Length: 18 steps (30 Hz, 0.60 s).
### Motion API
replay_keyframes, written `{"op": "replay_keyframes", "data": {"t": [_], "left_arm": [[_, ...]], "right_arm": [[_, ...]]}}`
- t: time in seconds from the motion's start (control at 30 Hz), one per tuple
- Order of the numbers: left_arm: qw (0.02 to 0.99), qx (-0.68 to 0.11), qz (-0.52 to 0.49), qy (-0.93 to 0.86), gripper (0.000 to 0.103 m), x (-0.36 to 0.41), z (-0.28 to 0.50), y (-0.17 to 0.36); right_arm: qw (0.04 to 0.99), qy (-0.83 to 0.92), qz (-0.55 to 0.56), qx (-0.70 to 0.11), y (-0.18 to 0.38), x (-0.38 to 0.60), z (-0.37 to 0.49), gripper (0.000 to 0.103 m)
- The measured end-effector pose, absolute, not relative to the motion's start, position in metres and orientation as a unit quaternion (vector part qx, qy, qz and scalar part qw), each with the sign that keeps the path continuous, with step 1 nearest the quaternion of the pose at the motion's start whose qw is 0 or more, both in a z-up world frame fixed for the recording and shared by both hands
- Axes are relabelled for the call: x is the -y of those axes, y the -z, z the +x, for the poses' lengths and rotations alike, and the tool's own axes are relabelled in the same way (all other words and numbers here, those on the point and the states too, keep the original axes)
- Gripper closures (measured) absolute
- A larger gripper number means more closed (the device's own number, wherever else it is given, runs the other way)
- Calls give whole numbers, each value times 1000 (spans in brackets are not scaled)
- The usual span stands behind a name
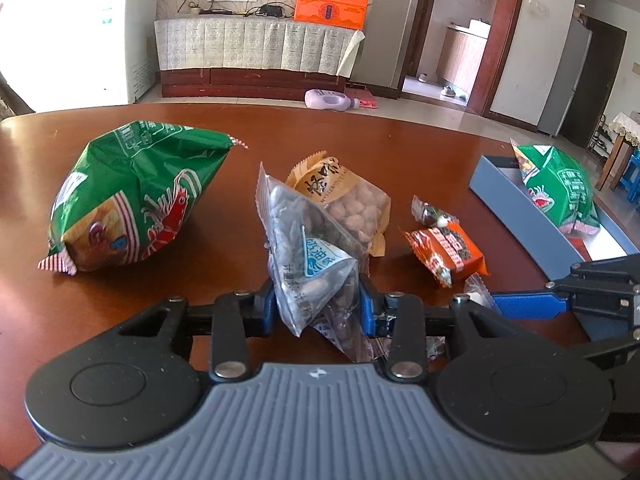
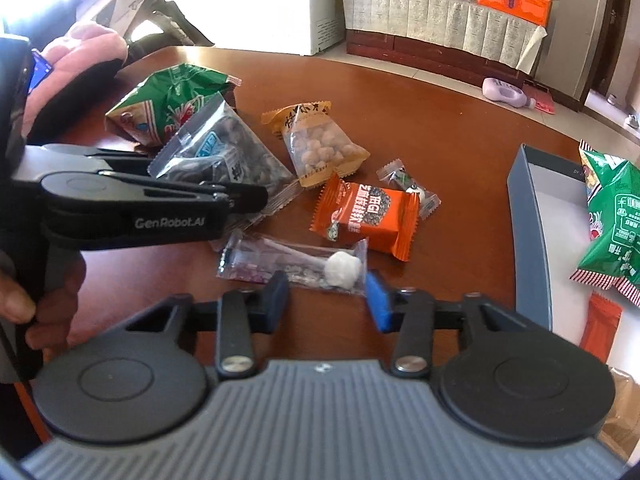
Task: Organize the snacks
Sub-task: 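Grasp the white-stick candy packet with the right gripper while the left gripper holds the candy bag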
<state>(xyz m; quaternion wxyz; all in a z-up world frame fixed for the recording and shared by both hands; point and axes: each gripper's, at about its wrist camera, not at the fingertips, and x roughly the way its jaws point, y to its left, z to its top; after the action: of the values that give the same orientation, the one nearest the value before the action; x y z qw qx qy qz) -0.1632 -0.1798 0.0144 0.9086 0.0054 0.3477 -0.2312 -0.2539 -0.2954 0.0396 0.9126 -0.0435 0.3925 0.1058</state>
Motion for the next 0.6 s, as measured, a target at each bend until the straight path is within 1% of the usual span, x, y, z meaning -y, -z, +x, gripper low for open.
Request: {"op": "replay_keyframes", "data": {"t": [0.1,0.17,0.23,0.37,0.5,0.53,0.57,0.6], "left_arm": [[907,-348,13,236,59,178,-171,-17],[907,-348,15,236,60,175,-175,-17],[908,-347,11,236,60,172,-179,-16],[906,-348,9,239,60,170,-187,-15],[906,-350,7,239,60,167,-192,-15],[906,-351,7,238,60,167,-192,-15],[906,-351,5,237,60,166,-192,-15],[906,-352,4,237,60,164,-194,-14]], "right_arm": [[908,-115,-51,-399,-41,296,-260,61],[905,-119,-52,-404,-43,298,-267,77],[902,-124,-55,-409,-45,301,-274,82],[899,-128,-50,-415,-45,310,-287,84],[890,-152,-46,-427,-47,312,-301,82],[891,-145,-58,-426,-47,312,-303,69],[894,-136,-77,-419,-47,310,-304,59],[899,-129,-94,-408,-47,308,-305,39]]}}
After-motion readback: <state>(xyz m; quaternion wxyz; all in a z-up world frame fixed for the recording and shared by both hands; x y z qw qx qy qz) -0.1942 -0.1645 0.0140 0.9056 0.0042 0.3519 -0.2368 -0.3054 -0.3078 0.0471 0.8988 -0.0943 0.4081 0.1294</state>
